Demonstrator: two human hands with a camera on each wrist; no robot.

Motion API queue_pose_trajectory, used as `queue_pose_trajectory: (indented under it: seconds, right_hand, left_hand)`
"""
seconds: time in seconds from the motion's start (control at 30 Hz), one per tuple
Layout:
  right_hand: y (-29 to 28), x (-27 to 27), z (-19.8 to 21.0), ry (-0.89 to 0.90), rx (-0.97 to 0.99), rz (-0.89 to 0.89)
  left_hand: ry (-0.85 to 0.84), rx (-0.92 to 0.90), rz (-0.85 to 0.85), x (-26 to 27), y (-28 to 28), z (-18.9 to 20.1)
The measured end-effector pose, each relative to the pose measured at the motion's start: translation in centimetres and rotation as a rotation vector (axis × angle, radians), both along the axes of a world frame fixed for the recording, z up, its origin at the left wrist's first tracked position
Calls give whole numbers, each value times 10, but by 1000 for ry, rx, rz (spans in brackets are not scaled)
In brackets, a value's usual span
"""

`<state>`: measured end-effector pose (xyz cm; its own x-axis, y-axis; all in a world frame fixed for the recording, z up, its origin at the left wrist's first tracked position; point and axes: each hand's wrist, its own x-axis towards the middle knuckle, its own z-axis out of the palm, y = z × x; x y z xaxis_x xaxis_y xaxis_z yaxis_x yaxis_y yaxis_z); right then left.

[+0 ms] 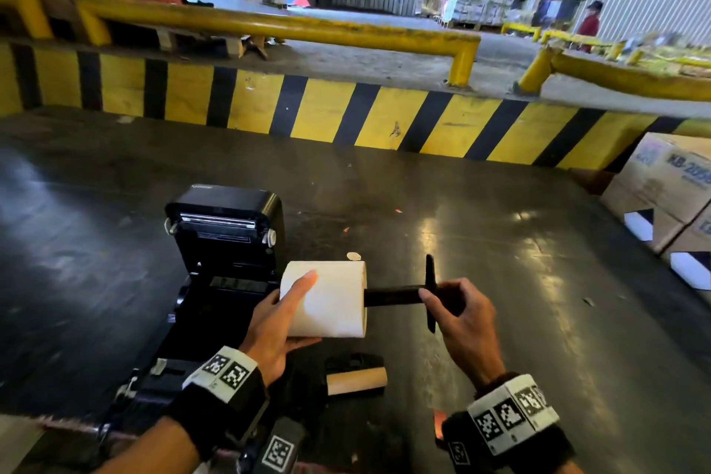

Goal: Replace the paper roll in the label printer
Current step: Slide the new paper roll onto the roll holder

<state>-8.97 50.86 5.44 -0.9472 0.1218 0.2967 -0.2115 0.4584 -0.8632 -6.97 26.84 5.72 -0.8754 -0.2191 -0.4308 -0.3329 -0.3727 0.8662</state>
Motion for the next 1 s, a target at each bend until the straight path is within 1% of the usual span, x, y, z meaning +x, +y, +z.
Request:
queue_pose_trajectory:
  seconds: [0.07, 0.17, 0.27, 0.37, 0.53, 0.6, 0.7, 0.87, 0.93, 1.0]
  right_hand:
    - [-12, 3, 3, 13, 25, 56]
    - [-25, 8, 0, -28, -32, 165]
    - [-28, 8, -2, -42, -45, 276]
    - [-24, 7, 3, -56, -28, 331]
    - [-22, 0, 10, -219, -242, 406]
    - [-30, 1, 10, -263, -239, 454]
    - [-37, -3, -1, -268, -259, 414]
    - [-37, -14, -4, -258, -465, 296]
    - [-39, -19, -11, -242, -504, 259]
    - [-41, -22, -16, -263, -521, 215]
  left_hand:
    - [9, -18, -4, -2, 4, 2]
    - [7, -14, -18, -4, 14, 4]
    - [0, -17, -34, -4, 20, 4]
    - [-1, -11, -44, -7, 23, 5]
    - [11, -12, -88, -16, 30, 7]
    - [9, -11, -111, -20, 35, 6]
    - [4, -7, -109, -25, 43, 5]
    - [-5, -14, -136, -38, 56, 1]
    - [-11, -40, -147, -43, 62, -1]
    - [-21, -74, -161, -47, 67, -3]
